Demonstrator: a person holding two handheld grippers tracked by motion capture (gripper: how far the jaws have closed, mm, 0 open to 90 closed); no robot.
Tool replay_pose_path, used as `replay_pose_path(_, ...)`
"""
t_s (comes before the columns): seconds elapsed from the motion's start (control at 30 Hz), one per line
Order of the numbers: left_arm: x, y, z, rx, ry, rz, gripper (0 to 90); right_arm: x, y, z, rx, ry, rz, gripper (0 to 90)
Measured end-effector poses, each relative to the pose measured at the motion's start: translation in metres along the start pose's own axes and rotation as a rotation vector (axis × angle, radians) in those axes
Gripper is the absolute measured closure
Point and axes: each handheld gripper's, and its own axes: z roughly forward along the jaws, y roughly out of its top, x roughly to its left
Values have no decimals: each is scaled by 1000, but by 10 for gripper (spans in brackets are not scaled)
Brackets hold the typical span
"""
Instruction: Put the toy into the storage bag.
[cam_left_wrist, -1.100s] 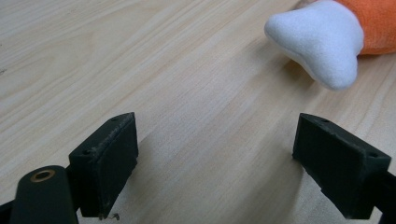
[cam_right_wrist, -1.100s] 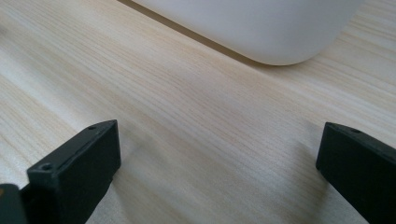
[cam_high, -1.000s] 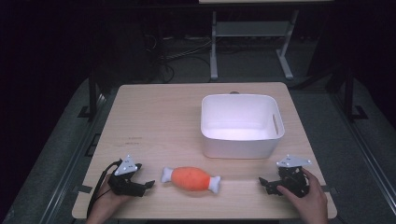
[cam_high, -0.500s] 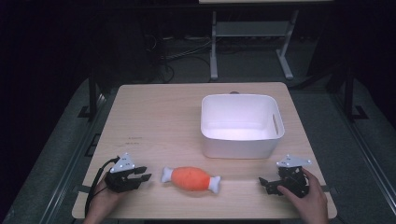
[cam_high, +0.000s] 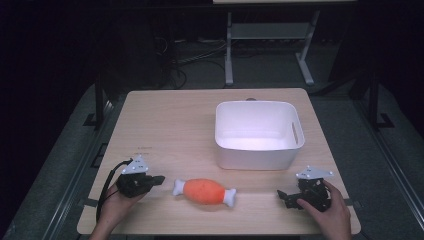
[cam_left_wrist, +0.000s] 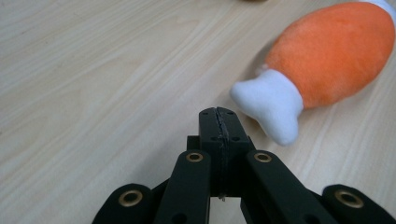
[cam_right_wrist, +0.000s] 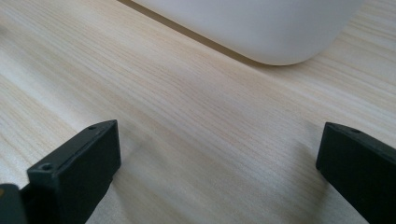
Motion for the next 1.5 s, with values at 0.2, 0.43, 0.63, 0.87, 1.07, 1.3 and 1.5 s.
replay_pose_path(0.2, 6, 11, 10, -9, -6, 6, 896, 0, 0, 0, 0, 0, 0, 0)
replay_pose_path(0.43, 7, 25, 27, -9, -21, 22, 896, 0, 0, 0, 0, 0, 0, 0)
replay_pose_path(0.63, 7, 33, 44, -8, -43, 30, 896, 0, 0, 0, 0, 0, 0, 0)
replay_pose_path(0.87, 0, 31, 54, 37, -70, 57, 896, 0, 0, 0, 0, 0, 0, 0)
replay_pose_path(1.07, -2, 25, 52, 45, -78, 55, 895, 0, 0, 0, 0, 0, 0, 0)
replay_pose_path(1.3, -9, 19, 48, 57, -90, 51, 894, 0, 0, 0, 0, 0, 0, 0)
replay_pose_path(1.5, -14, 13, 42, 64, -97, 44, 891, 0, 0, 0, 0, 0, 0, 0)
